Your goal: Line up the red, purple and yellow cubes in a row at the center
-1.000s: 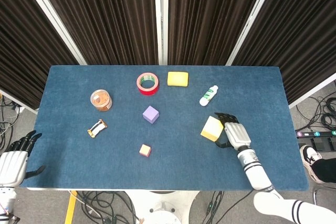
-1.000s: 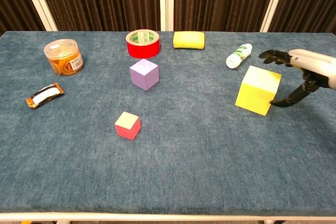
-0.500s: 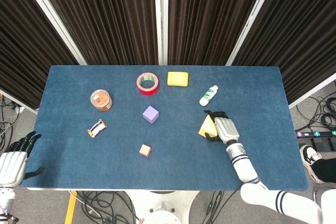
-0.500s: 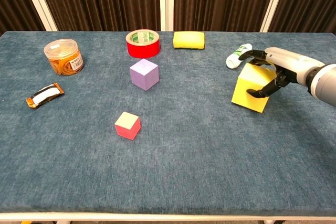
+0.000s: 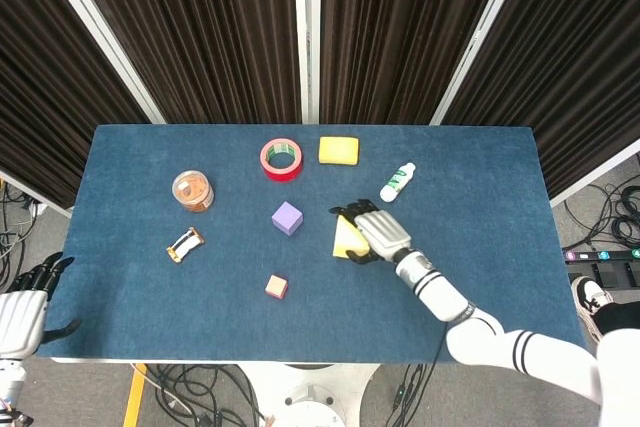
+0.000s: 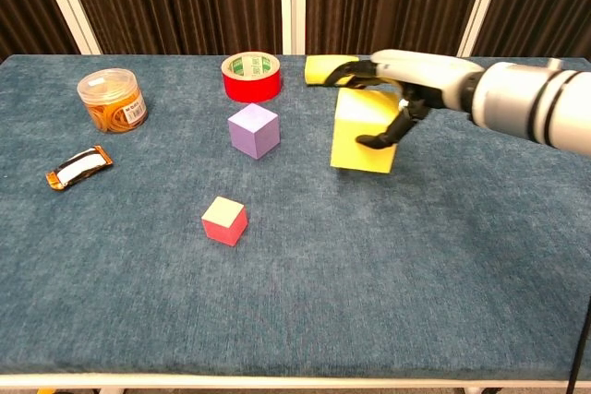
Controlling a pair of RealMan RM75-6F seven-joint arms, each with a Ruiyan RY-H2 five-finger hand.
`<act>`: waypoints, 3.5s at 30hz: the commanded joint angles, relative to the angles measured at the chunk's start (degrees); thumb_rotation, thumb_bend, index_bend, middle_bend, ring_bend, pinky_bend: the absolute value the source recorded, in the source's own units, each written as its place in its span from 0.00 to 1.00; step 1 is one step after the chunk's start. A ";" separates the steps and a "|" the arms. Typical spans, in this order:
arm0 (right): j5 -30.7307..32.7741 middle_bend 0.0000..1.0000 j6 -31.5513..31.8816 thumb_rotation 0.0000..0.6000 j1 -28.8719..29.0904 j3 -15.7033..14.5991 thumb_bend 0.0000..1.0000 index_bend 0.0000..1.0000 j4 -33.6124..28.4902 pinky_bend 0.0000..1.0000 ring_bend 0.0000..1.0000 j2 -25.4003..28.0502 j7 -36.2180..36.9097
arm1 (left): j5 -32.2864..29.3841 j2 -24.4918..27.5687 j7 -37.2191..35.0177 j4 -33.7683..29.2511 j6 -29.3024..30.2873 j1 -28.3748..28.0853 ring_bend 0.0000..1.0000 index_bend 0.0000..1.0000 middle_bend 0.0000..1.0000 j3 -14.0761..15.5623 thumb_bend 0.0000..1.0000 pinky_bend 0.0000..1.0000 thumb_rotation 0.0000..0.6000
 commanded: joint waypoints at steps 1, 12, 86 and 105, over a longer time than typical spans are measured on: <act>-1.93 0.25 -1.96 1.00 2.79 -0.05 0.33 0.13 3.90 0.04 0.08 -2.40 1.17 | -0.08 -0.03 -0.10 0.06 0.02 0.10 0.20 0.18 0.20 0.02 0.16 0.24 1.00; -2.32 0.22 -2.92 1.00 6.37 -1.36 0.30 0.10 11.27 0.04 0.06 -7.85 3.07 | -0.44 -0.30 -0.58 0.73 -0.21 0.21 0.20 0.18 0.20 -0.10 0.16 0.24 1.00; -2.56 0.02 22.24 1.00 -18.55 -5.79 0.13 0.00 -10.78 0.00 0.00 29.57 5.83 | 3.11 -33.26 -12.91 40.95 -49.58 -59.58 0.20 0.30 0.29 -6.49 0.27 0.24 1.00; -7.53 0.03 29.25 1.00 -25.10 -9.76 0.13 0.00 -11.39 0.00 0.00 28.66 6.93 | -9.69 -29.62 -7.91 30.02 -47.48 -54.76 0.40 0.53 0.55 -10.91 0.28 0.26 1.00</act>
